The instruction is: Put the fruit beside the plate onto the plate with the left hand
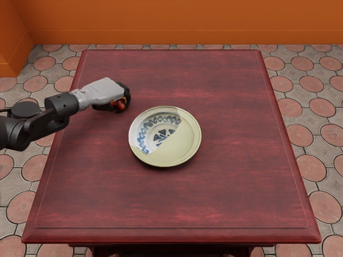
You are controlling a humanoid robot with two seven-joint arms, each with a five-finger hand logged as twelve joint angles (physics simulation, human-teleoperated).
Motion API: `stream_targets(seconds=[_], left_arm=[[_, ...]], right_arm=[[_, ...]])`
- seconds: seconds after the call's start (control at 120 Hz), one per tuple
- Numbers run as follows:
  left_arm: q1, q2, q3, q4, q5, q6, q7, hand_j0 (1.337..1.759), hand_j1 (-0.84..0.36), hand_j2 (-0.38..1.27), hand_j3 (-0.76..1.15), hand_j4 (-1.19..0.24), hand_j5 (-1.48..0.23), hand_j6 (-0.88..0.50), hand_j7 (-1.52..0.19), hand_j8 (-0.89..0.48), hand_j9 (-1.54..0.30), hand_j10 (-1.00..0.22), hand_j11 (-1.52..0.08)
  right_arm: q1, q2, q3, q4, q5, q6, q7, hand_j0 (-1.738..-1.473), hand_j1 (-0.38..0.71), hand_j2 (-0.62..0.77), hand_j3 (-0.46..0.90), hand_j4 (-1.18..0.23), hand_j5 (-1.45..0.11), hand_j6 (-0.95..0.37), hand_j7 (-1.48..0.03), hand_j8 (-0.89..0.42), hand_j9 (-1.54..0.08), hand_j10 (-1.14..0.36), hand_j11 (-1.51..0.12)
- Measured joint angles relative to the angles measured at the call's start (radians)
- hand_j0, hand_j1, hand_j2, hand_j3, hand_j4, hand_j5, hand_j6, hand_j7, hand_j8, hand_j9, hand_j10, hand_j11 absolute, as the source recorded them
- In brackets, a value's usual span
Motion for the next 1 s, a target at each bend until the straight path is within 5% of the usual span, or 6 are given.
stream_targets(seconds=[0.383,0.75,1.0], left_arm=[[-0.003,0.001,0.014,0.003,-0.015,-0.001,-0.002,1.654,-0.32,0.42,0.00,-0.83,-0.88,-0.41,-0.93,-0.42,-0.97,-0.73,-0.97],[-0.052,-0.022,0.014,-0.006,-0.197,-0.005,-0.002,1.655,-0.31,0.46,0.00,-0.74,-0.98,-0.41,-0.97,-0.44,-0.99,-0.73,-0.99],[-0.079,0.032,-0.054,-0.194,-0.341,-0.004,-0.002,1.655,-0.32,0.49,0.00,-0.73,-1.00,-0.40,-0.97,-0.43,-0.99,-0.73,-0.99]], right_arm=[[0.000,0.000,0.000,0.000,0.000,0.000,0.000,-1.658,-0.35,0.00,0.00,0.00,0.00,0.00,0.00,0.00,0.00,0.00,0.00],[0.000,0.000,0.000,0.000,0.000,0.000,0.000,-1.658,-0.35,0.00,0.00,0.00,0.00,0.00,0.00,0.00,0.00,0.00,0.00],[0.000,0.000,0.000,0.000,0.000,0.000,0.000,-1.658,-0.35,0.00,0.00,0.00,0.00,0.00,0.00,0.00,0.00,0.00,0.00]])
